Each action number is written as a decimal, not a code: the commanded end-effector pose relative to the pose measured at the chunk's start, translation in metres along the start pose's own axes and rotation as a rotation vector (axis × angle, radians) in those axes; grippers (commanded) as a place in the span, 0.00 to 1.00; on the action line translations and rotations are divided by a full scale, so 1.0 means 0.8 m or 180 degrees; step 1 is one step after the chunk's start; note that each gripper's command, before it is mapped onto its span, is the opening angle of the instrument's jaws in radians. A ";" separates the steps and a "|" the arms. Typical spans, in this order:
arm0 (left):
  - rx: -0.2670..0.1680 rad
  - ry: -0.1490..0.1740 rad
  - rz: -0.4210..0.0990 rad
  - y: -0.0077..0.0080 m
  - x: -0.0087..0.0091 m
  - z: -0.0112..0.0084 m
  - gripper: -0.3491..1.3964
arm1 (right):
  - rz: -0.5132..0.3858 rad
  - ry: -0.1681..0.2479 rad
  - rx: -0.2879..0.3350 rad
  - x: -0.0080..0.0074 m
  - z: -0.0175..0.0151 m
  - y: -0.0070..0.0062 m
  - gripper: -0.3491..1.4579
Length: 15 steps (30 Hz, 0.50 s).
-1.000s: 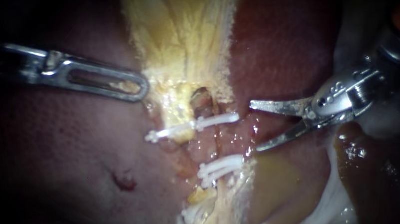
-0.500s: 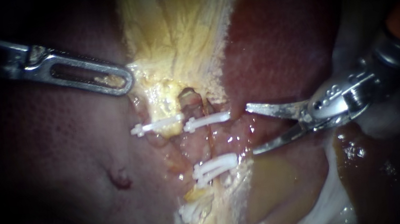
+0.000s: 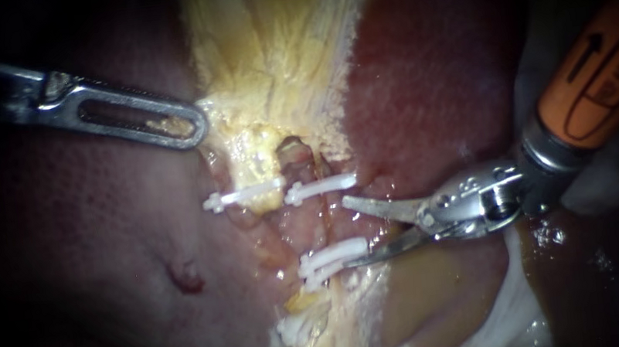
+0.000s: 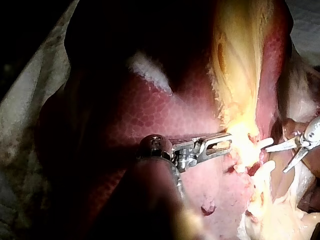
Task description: Go to the cutting position right tube
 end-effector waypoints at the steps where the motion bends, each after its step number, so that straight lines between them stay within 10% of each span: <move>1: 0.0000 0.0000 0.0000 0.0000 0.0000 0.0000 0.00 | 0.0008 -0.0005 0.0000 0.0000 0.0003 0.0003 0.98; 15: -0.0001 0.0000 0.0001 0.0000 0.0001 0.0000 0.00 | 0.0080 -0.0064 0.0170 -0.0007 0.0047 0.0028 0.97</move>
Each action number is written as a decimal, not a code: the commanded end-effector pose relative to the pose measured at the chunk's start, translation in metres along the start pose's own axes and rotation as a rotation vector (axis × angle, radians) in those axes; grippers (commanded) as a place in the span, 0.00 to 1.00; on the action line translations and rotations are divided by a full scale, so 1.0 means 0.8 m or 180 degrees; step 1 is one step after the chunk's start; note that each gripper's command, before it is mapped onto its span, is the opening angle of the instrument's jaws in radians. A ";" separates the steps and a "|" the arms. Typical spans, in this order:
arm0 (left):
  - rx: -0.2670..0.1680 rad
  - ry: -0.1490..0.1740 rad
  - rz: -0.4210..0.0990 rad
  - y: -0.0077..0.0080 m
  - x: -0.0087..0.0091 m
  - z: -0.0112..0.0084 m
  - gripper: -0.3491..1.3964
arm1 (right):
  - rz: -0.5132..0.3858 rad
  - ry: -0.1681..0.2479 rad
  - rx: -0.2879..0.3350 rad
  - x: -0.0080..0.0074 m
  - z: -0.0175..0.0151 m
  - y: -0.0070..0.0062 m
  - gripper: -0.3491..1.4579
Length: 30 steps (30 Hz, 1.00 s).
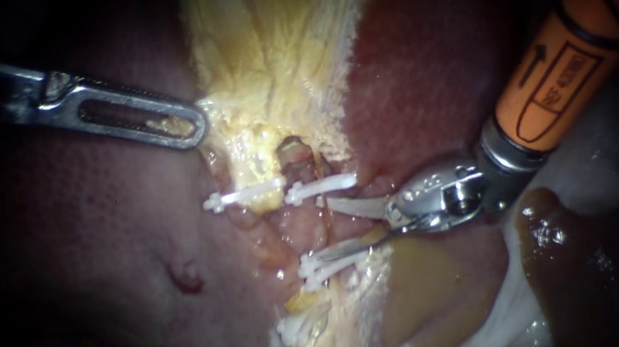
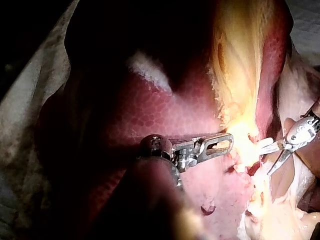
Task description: Go to the cutting position right tube
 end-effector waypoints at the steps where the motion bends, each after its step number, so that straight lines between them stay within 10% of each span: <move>1: 0.0001 0.0001 0.0002 0.0000 0.0000 0.0000 0.00 | 0.0009 -0.0011 0.0017 0.0001 0.0003 0.0002 0.97; 12: 0.0000 0.0001 0.0002 0.0001 0.0000 0.0001 0.00 | 0.0108 0.0354 0.0554 0.0013 0.0021 0.0020 0.94; 30: 0.0001 0.0002 0.0005 0.0003 0.0001 0.0001 0.00 | 0.0085 0.0679 0.1101 0.0030 0.0028 0.0000 0.92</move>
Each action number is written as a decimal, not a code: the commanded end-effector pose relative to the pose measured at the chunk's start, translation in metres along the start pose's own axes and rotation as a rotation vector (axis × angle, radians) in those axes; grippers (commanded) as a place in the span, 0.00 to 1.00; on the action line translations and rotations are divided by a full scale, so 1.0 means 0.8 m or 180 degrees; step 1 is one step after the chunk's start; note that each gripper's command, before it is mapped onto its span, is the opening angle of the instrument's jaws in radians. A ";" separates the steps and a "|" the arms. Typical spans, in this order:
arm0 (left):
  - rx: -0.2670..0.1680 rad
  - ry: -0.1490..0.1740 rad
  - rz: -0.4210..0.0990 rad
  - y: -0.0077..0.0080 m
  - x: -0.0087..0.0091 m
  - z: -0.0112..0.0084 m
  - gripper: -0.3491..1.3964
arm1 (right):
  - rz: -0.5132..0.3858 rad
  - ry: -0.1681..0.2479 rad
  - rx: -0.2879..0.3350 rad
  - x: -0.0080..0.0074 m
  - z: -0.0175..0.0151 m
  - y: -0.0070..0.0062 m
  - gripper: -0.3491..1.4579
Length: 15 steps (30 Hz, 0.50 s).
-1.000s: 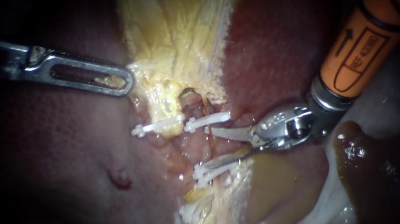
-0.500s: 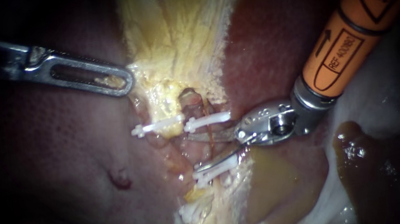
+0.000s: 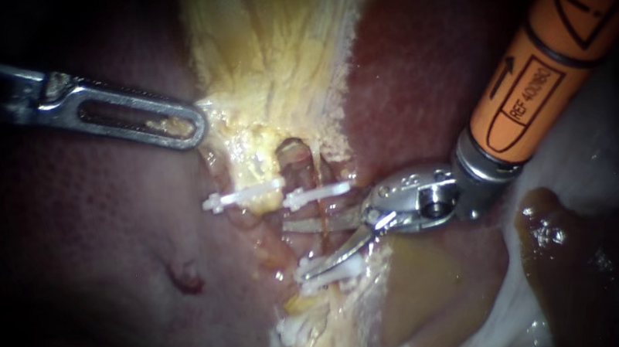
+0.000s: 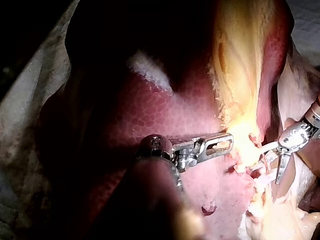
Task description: Go to the cutting position right tube
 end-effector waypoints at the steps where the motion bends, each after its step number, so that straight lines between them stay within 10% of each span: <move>1: 0.0001 0.0000 0.0000 0.0000 0.0000 0.0000 0.00 | -0.0002 0.0005 0.0001 0.0001 0.0002 0.0001 0.92; 15: 0.0001 0.0000 0.0000 0.0000 0.0000 0.0001 0.00 | 0.0072 0.0208 0.0047 0.0018 0.0027 0.0016 0.91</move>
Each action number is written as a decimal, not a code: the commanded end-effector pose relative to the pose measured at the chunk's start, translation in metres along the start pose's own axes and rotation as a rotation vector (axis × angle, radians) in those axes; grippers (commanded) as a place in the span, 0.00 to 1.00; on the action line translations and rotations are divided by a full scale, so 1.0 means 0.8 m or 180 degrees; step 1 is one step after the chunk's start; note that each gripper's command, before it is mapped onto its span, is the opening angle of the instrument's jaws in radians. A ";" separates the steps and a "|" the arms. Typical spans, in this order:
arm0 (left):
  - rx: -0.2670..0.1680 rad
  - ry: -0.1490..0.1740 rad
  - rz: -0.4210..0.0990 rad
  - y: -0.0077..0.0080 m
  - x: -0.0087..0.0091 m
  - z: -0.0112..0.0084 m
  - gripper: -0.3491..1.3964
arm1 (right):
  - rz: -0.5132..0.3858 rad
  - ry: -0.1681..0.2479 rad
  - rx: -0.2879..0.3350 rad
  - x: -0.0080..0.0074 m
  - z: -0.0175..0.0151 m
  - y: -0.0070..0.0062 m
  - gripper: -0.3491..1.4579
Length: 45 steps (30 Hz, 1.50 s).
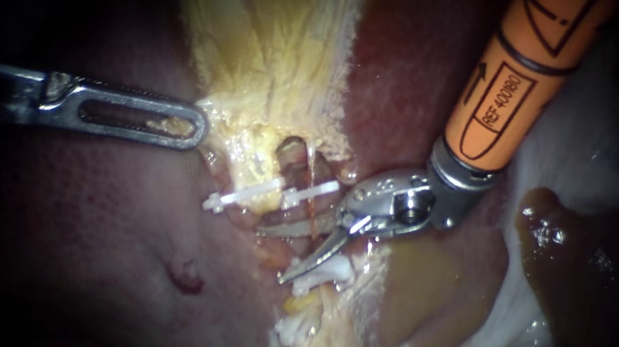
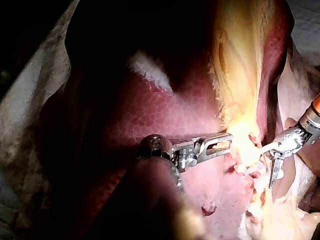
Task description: Go to the cutting position right tube
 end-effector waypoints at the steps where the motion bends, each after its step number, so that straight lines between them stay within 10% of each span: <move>1: 0.0000 0.0000 0.0000 0.0000 0.0000 0.0000 0.00 | -0.0003 0.0009 -0.0001 0.0001 0.0002 0.0001 0.91; 45: 0.0001 0.0001 0.0001 0.0005 0.0000 0.0000 0.00 | 0.0019 0.0260 0.0195 0.0039 0.0001 -0.0051 0.92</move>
